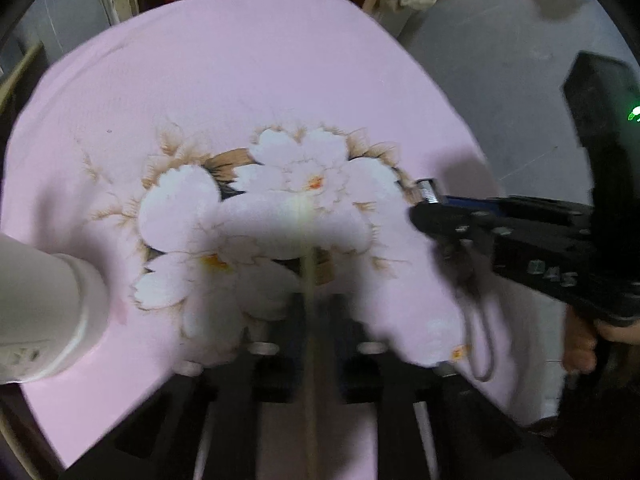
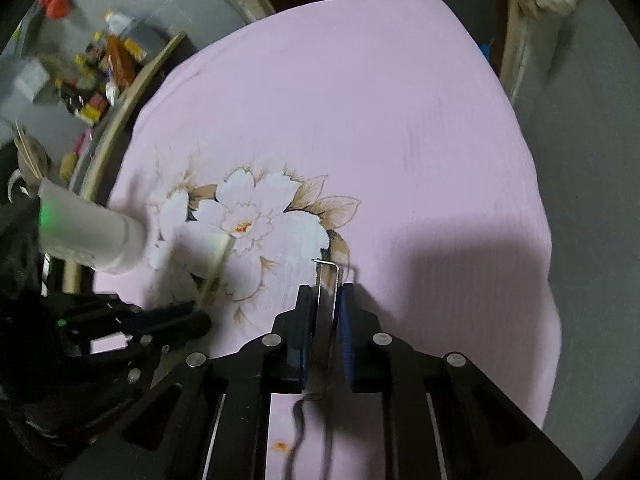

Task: Organize utensils
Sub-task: 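Grasp the last chopstick with the left gripper while the right gripper grasps the metal tongs, then lift the chopstick and tongs and carry both over the white caddy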

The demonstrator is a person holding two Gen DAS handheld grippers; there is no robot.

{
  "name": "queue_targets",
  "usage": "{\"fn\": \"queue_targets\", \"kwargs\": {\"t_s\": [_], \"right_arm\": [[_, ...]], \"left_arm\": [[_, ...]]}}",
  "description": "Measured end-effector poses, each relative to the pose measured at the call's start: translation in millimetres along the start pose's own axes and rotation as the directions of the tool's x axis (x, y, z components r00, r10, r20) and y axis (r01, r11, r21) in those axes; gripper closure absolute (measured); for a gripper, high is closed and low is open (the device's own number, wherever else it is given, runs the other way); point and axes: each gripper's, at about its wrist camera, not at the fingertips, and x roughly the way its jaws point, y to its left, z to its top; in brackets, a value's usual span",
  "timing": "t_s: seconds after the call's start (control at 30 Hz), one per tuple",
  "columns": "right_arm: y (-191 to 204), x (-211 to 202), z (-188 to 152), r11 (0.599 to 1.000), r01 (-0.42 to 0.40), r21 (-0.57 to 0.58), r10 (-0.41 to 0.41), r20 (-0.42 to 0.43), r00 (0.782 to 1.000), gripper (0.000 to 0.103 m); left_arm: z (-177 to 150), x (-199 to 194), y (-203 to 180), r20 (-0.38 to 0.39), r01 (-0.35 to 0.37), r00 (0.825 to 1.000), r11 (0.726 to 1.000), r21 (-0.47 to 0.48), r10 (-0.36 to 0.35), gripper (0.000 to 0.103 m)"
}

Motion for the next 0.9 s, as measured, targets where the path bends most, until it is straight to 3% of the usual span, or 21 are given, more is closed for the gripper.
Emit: {"fn": "queue_targets", "kwargs": {"t_s": [0.17, 0.27, 0.4, 0.47, 0.6, 0.87, 0.9], "right_arm": [[-2, -31, -18, 0.997, -0.032, 0.066, 0.025, 0.115, 0.993, 0.092], [2, -56, -38, 0.994, -0.058, 0.09, 0.038, 0.21, 0.977, 0.092], [15, -83, -62, 0.995, -0.04, 0.093, 0.009, 0.318, 0.948, 0.092], [21, -95, -73, 0.996, -0.008, 0.086, -0.024, 0.36, 0.933, 0.092], [39, -109, -82, 0.998, 0.033, 0.046, -0.049, 0.413, 0.909, 0.092], [79, -148, -84, 0.996, 0.032, -0.087, 0.018, 0.516, 0.857, 0.092], [86, -151, -81, 0.994, 0.024, -0.103, 0.034, 0.528, 0.848, 0.092]], "left_arm": [[-15, -16, 22, 0.044, 0.037, 0.998, 0.997, -0.06, -0.035, 0.098], [-31, -39, 32, 0.128, 0.077, 0.99, 0.993, -0.095, -0.064, 0.098], [-64, -82, 36, 0.293, 0.092, 0.954, 0.992, -0.083, -0.064, 0.098], [-81, -102, 37, 0.373, 0.097, 0.926, 0.993, -0.074, -0.063, 0.098], [-95, -141, 46, 0.536, 0.102, 0.843, 0.991, -0.081, -0.043, 0.098], [-107, -205, 68, 0.757, 0.084, 0.651, 0.986, -0.146, 0.056, 0.098], [-106, -209, 71, 0.77, 0.077, 0.635, 0.985, -0.153, 0.07, 0.098]]}}
